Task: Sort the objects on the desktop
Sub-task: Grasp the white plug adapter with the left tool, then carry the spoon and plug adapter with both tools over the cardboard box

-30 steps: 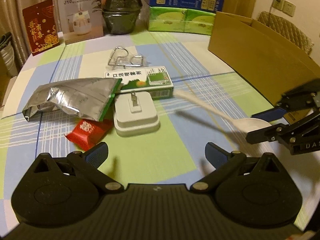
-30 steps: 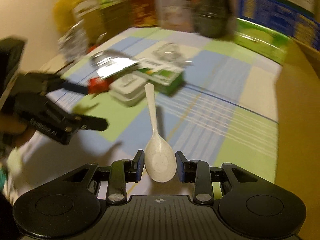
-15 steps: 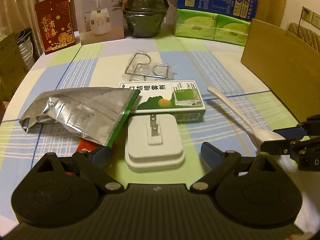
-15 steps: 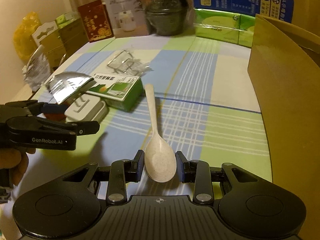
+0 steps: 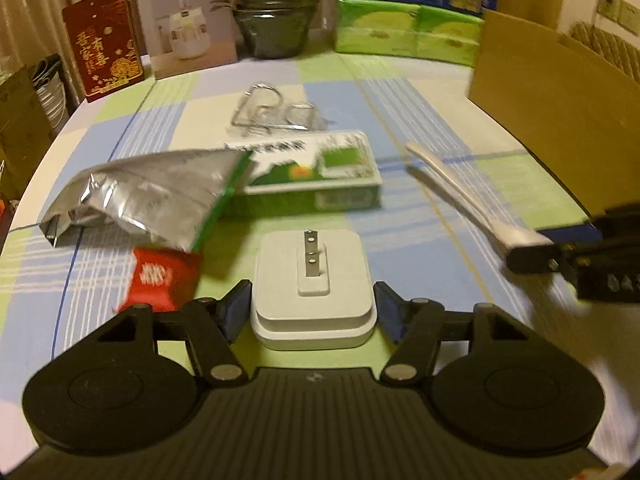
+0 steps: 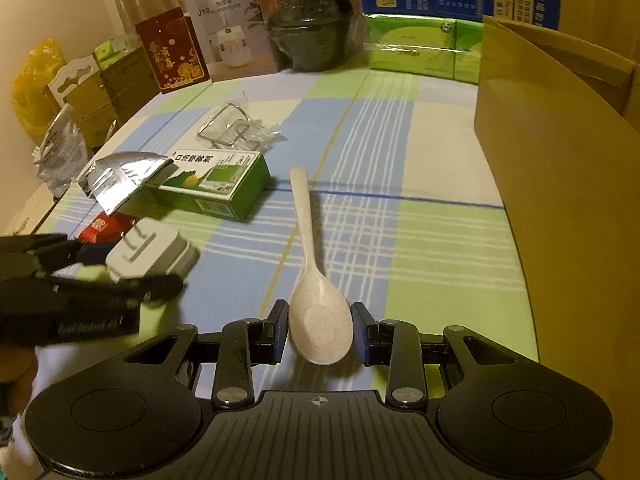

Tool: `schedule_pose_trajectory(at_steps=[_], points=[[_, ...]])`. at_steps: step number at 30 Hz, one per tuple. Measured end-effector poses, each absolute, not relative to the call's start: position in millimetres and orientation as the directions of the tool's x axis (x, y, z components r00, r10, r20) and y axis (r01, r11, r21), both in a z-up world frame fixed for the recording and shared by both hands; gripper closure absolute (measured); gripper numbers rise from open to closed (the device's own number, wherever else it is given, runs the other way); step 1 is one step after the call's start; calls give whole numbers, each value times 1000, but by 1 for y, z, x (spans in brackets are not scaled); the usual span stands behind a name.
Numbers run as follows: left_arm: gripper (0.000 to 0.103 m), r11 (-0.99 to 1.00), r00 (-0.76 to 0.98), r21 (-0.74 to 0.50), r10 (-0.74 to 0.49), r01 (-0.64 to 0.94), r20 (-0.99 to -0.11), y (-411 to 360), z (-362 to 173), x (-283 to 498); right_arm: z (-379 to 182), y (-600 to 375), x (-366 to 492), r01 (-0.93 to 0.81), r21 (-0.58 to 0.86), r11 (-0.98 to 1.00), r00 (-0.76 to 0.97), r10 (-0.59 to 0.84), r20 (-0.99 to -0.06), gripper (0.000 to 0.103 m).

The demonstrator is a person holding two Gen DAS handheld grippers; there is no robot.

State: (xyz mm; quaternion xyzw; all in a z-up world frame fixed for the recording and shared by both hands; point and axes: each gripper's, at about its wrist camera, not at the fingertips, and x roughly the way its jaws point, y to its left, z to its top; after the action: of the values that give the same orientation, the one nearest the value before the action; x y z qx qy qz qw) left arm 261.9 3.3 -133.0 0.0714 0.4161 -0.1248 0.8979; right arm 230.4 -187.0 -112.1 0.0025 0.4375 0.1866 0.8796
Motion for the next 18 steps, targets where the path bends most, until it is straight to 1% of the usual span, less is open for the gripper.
schedule_pose_trajectory(at_steps=[3, 9, 14, 18], points=[[43, 957, 617, 26, -164, 288, -769, -3, -129, 241, -110, -188, 215, -317, 170, 933, 555, 328, -764, 73], [43, 971, 615, -34, -178, 238, -768, -10, -120, 207, -104, -201, 179, -243, 200, 949, 582, 307, -753, 73], [43, 972, 624, -56, -191, 229, -758, -18, -108, 187, -88, -209, 155, -232, 196, 953, 604, 299, -739, 73], [43, 976, 639, -97, -201, 194, -742, -21, -90, 174, -70, -216, 138, -220, 199, 955, 618, 295, -728, 73]])
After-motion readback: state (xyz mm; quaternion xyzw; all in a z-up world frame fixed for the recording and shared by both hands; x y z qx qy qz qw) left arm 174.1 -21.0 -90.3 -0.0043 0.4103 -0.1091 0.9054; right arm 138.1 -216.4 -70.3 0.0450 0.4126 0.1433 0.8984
